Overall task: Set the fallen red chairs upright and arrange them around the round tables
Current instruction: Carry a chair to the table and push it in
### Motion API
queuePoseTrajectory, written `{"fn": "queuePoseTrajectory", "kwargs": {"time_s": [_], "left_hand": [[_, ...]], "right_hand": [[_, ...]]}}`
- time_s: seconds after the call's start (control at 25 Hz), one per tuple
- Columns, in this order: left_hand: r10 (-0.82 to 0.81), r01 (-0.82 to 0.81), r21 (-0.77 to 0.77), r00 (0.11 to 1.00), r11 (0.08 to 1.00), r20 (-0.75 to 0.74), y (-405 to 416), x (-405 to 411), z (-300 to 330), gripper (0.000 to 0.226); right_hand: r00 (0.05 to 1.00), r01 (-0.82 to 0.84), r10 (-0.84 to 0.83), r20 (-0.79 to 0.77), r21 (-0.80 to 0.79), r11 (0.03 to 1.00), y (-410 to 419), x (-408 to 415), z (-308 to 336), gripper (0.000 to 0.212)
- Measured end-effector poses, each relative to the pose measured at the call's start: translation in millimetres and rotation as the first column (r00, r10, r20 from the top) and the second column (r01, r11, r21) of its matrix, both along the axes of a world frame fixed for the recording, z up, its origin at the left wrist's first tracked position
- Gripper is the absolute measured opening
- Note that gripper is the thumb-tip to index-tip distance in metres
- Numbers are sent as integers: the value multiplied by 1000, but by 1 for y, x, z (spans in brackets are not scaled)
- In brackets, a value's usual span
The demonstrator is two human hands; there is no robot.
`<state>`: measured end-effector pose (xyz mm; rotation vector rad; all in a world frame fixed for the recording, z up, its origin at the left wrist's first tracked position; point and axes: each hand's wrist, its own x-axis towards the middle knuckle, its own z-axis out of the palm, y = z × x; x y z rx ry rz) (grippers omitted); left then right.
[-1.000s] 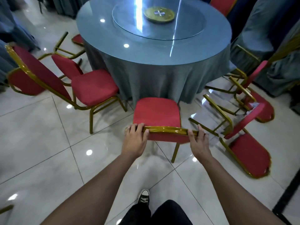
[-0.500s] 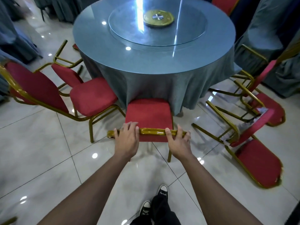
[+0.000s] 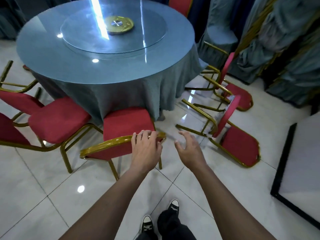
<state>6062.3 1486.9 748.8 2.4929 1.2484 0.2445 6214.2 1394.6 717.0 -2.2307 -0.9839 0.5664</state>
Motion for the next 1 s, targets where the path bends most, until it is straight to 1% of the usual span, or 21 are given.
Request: {"fn": "queuePoseTrajectory", "kwargs": {"time_s": [0.24,0.48,0.76,1.0], "left_hand": [[-163,167,-32,983,986,88,-58,93,16,30],[-222,233,-84,967,969,128,-146,228,18,31],[-247,257,-82,962,963,120,-238,368,-1,28],[-281,292,-104,954,951,108,-272,473,-32,24]], "right_hand": [[983,183,-183,-8,99,978,-80,84,26,39],[958,280,-284,20,131,951,-175,206,35,35],[953,302,-304,9,102,948,-270,344,23,34],[942,336,-335,-18,43,941,-310,456,-12,33]]}}
